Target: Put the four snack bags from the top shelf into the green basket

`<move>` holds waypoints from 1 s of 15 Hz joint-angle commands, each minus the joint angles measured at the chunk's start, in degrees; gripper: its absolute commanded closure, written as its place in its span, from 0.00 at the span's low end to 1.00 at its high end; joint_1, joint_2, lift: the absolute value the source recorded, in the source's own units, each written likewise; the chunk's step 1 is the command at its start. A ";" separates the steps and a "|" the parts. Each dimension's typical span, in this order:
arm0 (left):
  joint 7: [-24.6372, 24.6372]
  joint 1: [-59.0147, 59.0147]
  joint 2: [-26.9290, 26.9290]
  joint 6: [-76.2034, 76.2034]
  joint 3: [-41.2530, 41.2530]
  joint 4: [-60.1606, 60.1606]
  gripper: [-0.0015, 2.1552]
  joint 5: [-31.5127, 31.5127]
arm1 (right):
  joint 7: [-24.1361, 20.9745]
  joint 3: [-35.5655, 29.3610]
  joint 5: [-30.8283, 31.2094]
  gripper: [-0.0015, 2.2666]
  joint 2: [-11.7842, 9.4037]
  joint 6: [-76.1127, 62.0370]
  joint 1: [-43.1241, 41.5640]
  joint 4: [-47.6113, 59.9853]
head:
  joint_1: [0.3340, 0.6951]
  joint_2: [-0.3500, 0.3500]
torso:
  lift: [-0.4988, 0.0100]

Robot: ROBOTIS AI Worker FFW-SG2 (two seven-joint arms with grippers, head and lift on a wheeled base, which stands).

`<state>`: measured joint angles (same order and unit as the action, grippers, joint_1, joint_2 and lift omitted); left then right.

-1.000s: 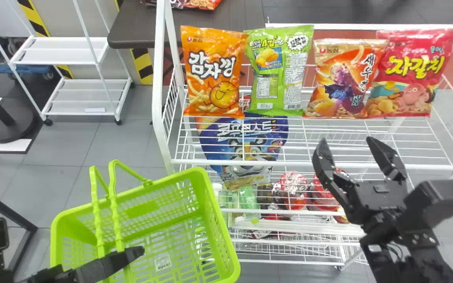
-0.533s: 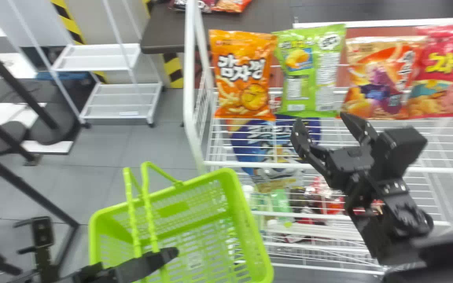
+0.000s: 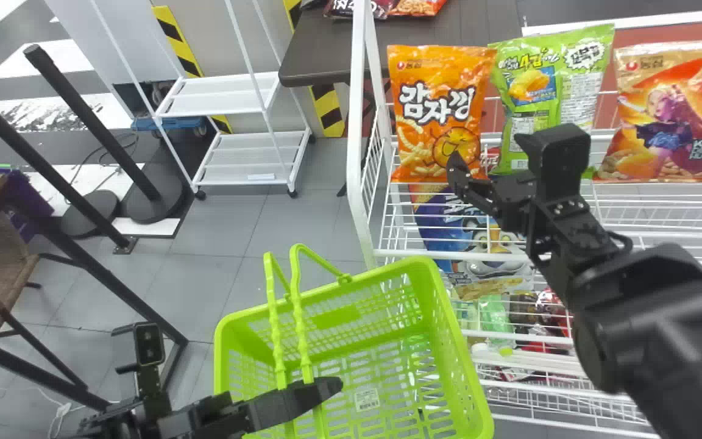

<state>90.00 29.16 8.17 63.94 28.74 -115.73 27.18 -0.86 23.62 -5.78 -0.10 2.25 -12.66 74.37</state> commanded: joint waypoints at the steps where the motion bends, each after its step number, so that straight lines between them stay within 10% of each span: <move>1: 0.57 0.20 0.01 0.00 -0.09 -0.11 1.00 0.42 | 1.38 2.13 -4.68 0.06 0.15 -5.27 -5.89 -8.54 | 1.00 0.87 | 0.98; 10: 0.57 0.46 -0.43 -0.35 -1.32 -0.72 1.00 0.59 | 13.95 4.24 -10.48 0.15 0.15 -12.65 -19.42 -32.27 | 1.00 0.86 | 0.98; 15: 0.57 0.64 -0.43 -0.70 -1.59 -0.72 1.00 0.59 | 18.43 5.30 -9.43 0.89 0.15 -13.36 -19.69 -32.97 | 1.00 0.86 | 0.98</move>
<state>90.00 29.79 7.75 63.29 27.16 -116.45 27.77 17.58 28.88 -15.28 -0.09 -11.09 -32.32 41.43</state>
